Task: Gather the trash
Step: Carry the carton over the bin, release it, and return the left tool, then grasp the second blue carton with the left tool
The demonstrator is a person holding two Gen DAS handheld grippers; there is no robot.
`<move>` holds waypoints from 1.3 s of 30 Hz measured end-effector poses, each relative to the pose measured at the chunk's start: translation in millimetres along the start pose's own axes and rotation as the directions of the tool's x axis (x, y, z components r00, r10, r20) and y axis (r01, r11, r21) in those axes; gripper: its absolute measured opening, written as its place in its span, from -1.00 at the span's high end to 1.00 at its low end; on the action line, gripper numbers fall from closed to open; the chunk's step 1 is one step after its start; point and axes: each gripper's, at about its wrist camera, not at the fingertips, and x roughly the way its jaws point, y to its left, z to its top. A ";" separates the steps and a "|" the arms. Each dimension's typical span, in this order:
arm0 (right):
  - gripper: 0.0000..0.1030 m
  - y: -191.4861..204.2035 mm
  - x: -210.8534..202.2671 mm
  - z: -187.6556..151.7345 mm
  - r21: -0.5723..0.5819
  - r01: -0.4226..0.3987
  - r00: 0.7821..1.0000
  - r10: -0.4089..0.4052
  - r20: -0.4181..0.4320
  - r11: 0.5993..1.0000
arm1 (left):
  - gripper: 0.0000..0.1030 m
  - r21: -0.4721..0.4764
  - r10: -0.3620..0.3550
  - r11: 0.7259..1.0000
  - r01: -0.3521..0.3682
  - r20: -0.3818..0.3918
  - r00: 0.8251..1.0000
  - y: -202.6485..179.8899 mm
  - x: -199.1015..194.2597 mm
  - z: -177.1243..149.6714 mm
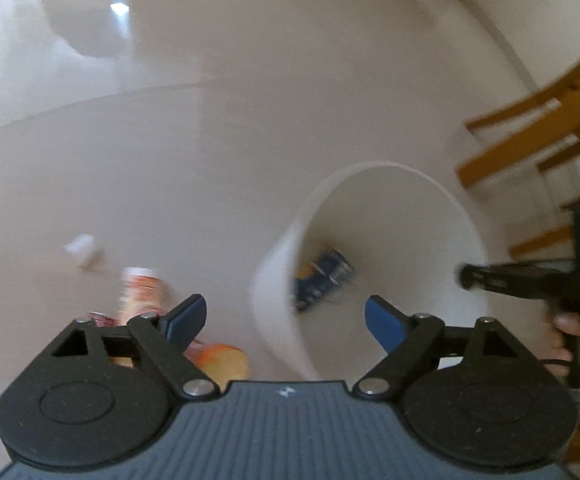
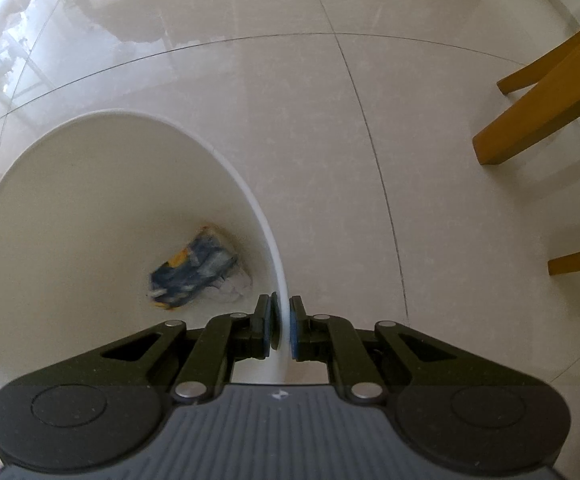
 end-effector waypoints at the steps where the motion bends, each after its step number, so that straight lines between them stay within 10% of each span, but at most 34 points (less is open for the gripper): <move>1: 0.79 1.2 -0.1 0.0 0.000 0.002 1.000 -0.002 0.001 1.000 | -0.72 -0.014 0.033 0.999 -0.033 0.014 0.999 8.2 -2.3 -3.1; 15: 0.78 13.4 -2.6 -1.3 -0.009 0.027 1.000 -0.027 0.007 1.000 | -0.74 -0.349 0.267 0.906 -0.242 0.026 0.963 81.0 18.0 -77.0; 39: 0.77 23.7 -6.3 -7.1 -0.039 0.061 0.998 -0.060 0.033 0.997 | -0.74 -0.540 0.244 0.784 -0.306 -0.185 0.952 108.2 192.9 -203.1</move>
